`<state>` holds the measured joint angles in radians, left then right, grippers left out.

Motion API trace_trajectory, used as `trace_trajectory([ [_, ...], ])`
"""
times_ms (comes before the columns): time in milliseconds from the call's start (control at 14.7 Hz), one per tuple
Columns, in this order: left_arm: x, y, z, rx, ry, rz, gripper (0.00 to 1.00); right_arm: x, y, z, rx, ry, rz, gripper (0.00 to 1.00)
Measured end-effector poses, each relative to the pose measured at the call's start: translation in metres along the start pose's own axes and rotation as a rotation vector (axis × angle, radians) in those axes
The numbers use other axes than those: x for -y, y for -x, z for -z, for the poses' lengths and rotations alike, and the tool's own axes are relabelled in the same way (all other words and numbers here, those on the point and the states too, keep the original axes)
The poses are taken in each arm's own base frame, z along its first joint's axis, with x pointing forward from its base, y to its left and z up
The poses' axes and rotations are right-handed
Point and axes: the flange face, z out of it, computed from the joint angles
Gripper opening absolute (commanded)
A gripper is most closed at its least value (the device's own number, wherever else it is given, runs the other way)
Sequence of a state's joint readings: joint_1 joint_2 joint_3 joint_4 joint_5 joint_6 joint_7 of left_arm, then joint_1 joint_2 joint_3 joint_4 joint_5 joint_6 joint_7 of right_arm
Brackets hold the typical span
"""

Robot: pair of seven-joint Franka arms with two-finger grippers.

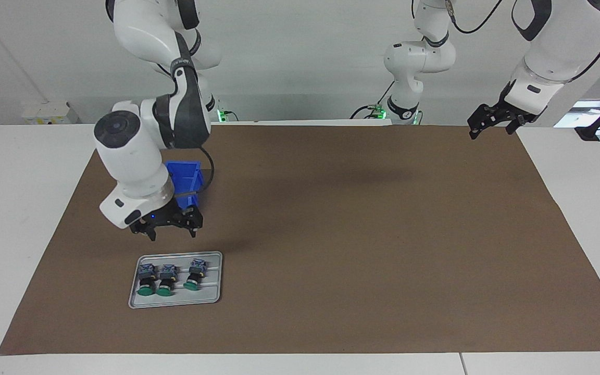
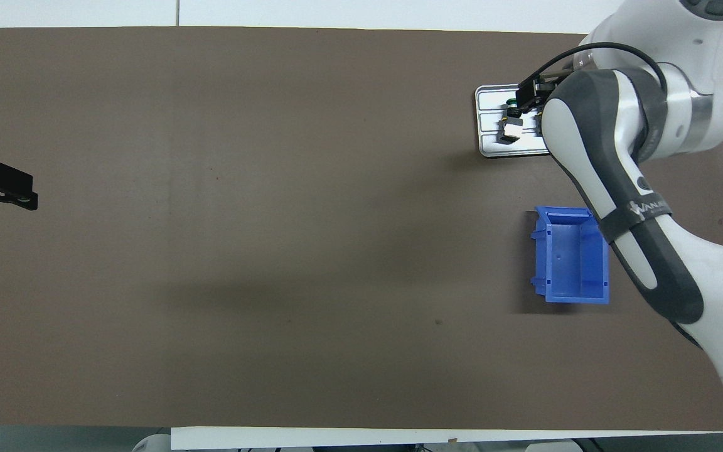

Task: Place and press button with both arms
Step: 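Reach the right gripper to the metal tray and grasp a green button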

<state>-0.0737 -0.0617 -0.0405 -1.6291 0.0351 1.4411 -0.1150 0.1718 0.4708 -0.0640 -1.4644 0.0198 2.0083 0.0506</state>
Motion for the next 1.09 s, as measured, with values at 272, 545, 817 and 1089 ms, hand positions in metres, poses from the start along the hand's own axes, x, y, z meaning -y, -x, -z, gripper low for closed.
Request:
trace_trajectory([
  [272, 0.0, 0.0, 0.0, 0.0, 0.0, 0.0, 1.0, 0.002, -0.006, -0.063, -0.012, -0.025, -0.019, 0.94],
  [545, 0.0, 0.0, 0.0, 0.0, 0.0, 0.0, 1.0, 0.0, 0.005, -0.106, -0.008, -0.02, -0.022, 0.91],
  [817, 0.0, 0.0, 0.0, 0.0, 0.0, 0.0, 1.0, -0.001, 0.013, -0.121, 0.006, -0.018, -0.024, 0.7],
  [1089, 0.0, 0.0, 0.0, -0.001, 0.0, 0.0, 1.0, -0.001, 0.014, -0.123, 0.01, -0.014, -0.021, 0.23],
])
